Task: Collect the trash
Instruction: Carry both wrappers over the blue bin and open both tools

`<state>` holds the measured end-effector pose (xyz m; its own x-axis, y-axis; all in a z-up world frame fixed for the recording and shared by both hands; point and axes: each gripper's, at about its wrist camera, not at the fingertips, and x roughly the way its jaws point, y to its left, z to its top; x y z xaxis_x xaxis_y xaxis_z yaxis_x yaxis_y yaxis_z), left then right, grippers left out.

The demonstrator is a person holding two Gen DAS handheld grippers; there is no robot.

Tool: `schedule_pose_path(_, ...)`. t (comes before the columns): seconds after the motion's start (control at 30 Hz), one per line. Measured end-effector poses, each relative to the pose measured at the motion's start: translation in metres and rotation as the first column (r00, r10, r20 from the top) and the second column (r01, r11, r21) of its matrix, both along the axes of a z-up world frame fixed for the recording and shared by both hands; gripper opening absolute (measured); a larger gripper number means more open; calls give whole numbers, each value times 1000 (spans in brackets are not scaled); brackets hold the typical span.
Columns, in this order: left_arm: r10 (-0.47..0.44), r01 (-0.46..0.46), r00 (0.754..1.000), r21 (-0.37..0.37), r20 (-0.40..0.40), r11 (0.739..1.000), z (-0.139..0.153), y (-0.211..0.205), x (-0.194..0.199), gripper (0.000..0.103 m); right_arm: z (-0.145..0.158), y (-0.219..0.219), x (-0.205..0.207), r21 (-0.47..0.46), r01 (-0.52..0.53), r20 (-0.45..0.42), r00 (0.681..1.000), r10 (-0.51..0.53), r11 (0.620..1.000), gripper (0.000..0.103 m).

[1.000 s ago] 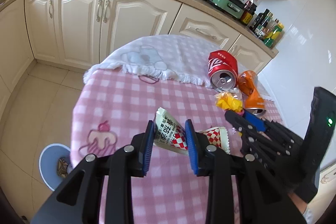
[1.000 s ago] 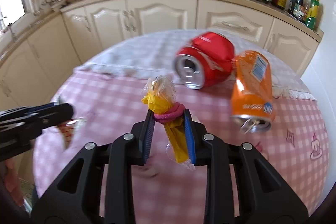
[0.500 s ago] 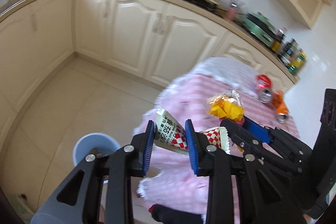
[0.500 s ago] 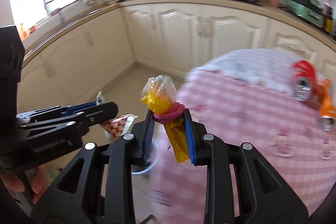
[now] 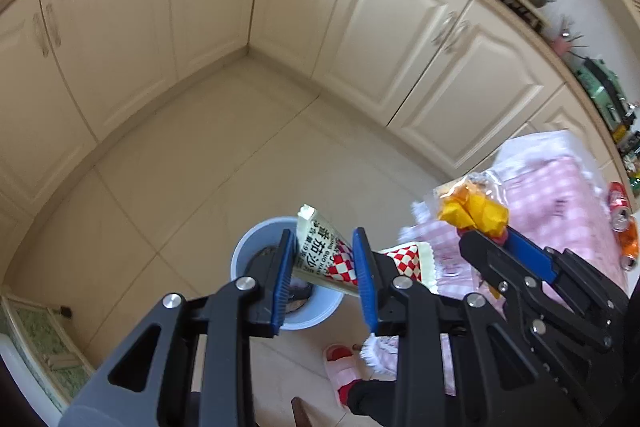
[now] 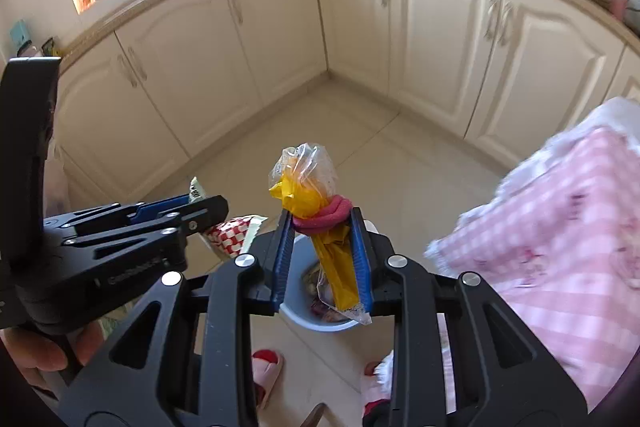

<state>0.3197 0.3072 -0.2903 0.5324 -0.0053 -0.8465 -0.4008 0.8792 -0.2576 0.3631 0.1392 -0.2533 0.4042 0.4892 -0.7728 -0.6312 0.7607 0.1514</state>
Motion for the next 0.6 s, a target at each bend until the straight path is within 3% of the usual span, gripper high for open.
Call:
schedule_pose_path(0.3, 11, -16, 996, -54, -89, 998, -54, 17, 32, 29, -41, 16, 18, -29, 21, -70, 997, -23, 999, 27)
schedule_pose_path(0.47, 10, -17, 996, -81, -85, 997, -64, 16, 37, 38, -51, 12, 30, -40, 36, -93, 995, -39, 999, 27)
schedule_pose_path(0.6, 13, -19, 995, -58, -96, 998, -64, 13, 35, 47, -54, 10, 33, -40, 36, -103, 994, -40, 999, 27)
